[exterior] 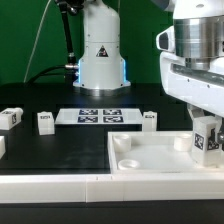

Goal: Assemble one leg

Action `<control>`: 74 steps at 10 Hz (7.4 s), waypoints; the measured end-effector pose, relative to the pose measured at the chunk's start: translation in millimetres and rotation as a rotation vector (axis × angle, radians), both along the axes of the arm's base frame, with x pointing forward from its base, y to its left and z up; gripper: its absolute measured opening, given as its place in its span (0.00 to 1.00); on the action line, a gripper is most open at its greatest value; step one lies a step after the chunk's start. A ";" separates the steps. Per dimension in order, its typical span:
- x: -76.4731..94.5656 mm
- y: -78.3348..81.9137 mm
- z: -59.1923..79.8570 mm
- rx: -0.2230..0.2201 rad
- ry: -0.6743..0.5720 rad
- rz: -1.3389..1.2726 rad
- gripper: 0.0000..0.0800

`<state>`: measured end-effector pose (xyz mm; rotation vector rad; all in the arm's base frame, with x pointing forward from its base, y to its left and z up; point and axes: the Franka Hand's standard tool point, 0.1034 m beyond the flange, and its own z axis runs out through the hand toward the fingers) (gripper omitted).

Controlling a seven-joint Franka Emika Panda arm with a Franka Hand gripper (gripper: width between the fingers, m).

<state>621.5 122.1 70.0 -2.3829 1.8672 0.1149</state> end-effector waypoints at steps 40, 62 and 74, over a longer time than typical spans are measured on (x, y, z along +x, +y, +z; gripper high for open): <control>0.1 1.1 -2.3 0.014 -0.038 -0.067 0.38; -0.8 0.1 0.0 -0.064 -0.105 0.892 0.36; -3.3 5.5 -1.0 0.036 -0.078 -0.406 0.36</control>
Offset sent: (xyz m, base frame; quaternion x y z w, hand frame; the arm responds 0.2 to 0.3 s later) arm 0.0000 0.0000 0.0000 0.0000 0.0000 -0.0799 0.9968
